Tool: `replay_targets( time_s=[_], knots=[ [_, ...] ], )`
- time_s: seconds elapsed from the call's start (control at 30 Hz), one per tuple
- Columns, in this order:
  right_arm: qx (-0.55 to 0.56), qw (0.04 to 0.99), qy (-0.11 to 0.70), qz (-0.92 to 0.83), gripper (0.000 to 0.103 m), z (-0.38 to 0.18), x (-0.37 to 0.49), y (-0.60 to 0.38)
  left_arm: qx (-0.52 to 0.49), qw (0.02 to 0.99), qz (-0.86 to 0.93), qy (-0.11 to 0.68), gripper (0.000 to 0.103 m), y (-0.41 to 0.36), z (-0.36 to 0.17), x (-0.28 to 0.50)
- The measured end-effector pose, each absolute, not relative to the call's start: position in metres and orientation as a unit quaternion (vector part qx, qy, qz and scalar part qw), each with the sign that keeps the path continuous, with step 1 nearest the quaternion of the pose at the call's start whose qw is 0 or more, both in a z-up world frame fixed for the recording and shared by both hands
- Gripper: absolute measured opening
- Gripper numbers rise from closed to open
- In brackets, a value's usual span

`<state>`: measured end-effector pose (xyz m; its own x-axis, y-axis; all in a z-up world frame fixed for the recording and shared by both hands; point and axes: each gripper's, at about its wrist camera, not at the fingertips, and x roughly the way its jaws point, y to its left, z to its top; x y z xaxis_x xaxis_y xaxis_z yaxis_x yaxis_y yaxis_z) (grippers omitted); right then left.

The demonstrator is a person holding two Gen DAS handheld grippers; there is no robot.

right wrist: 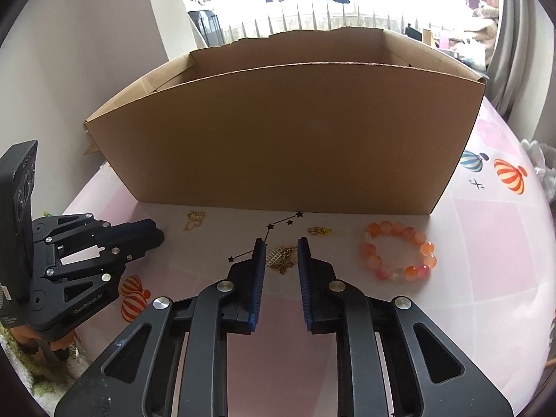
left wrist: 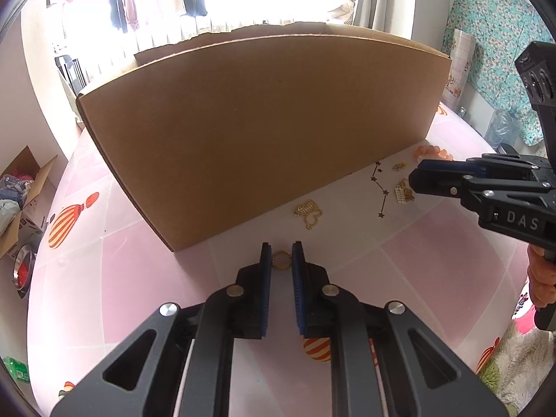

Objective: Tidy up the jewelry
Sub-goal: 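Hold the gold ring in the left tool while the right tool reaches a gold charm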

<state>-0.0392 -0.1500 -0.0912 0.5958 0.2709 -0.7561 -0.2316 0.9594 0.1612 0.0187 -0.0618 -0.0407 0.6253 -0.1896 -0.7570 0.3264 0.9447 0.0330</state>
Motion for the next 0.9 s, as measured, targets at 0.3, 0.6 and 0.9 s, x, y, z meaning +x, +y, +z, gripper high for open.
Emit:
replay_targets(
  time_s=[0.3,0.6,0.9],
  knots=[
    [-0.003,0.891,0.440,0.117,0.009,-0.096,-0.024,-0.147,0.079,0.899,-0.147,0.404,0.011,-0.060,-0.042,0.018],
    [-0.016,0.882,0.451,0.135,0.013,-0.104,-0.010,-0.132,0.080,0.900,-0.147,0.403,0.011,-0.060,-0.042,0.018],
    [-0.033,0.883,0.447,0.136,0.013,-0.106,-0.007,-0.121,0.082,0.900,-0.146,0.403,0.011,-0.060,-0.042,0.016]
  ],
)
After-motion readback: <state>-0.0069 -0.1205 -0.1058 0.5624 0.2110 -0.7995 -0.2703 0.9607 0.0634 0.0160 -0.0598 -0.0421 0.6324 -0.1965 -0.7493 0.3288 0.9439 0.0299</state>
